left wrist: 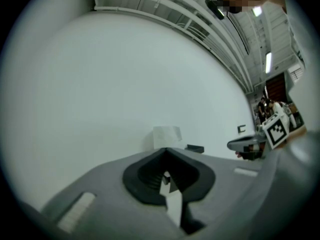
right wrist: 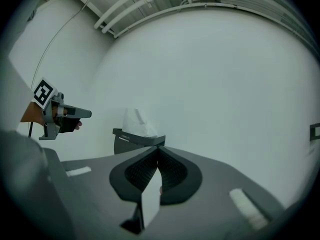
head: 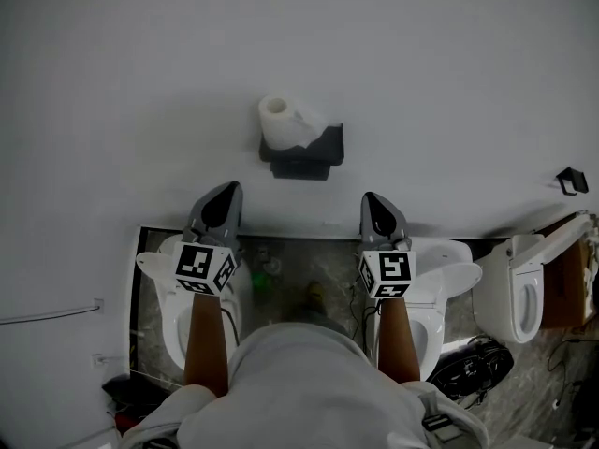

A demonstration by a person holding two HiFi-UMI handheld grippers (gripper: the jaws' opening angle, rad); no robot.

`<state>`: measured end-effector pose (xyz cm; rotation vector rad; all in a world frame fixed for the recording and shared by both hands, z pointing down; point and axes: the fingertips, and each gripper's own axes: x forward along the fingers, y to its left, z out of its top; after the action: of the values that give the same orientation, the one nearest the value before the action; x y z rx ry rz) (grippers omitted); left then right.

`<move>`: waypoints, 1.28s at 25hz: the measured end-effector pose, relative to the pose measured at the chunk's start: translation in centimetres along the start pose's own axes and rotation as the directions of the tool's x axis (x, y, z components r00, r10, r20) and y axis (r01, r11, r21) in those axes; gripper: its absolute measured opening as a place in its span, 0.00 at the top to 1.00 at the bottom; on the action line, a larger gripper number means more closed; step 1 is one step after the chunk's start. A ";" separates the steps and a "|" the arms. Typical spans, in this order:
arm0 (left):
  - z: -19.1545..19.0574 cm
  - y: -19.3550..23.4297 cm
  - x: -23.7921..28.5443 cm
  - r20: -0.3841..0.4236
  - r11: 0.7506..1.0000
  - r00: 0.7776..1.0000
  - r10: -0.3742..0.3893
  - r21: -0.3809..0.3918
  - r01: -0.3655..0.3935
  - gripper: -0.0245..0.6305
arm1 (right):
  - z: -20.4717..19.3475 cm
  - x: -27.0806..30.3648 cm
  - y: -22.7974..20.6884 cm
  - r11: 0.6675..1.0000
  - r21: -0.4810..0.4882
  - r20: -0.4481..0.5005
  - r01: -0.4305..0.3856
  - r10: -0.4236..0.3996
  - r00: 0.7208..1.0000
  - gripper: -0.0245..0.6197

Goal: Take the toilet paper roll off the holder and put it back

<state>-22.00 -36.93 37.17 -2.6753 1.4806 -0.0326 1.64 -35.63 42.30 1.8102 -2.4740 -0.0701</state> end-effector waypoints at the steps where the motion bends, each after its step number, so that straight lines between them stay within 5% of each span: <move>1: -0.1 0.1 0.3 -0.003 1.000 1.000 0.003 -0.001 -0.003 0.96 | -0.1 0.4 -0.2 1.000 0.001 -0.002 -0.002 0.002 1.000 0.96; 16: 0.7 0.9 6.8 0.013 0.999 1.000 -0.017 -0.050 0.017 0.79 | -0.3 4.9 -3.9 1.000 0.008 0.004 -0.026 0.026 1.000 0.96; 32: 0.6 0.6 12.0 -0.016 1.000 1.000 -0.027 -0.005 0.027 0.57 | -1.2 7.3 -6.3 0.999 0.020 0.005 -0.043 0.043 0.999 0.96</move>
<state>-16.03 -47.40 36.28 -2.7050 1.4510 -0.0531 5.57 -44.50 43.28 1.7654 -2.5241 -0.0470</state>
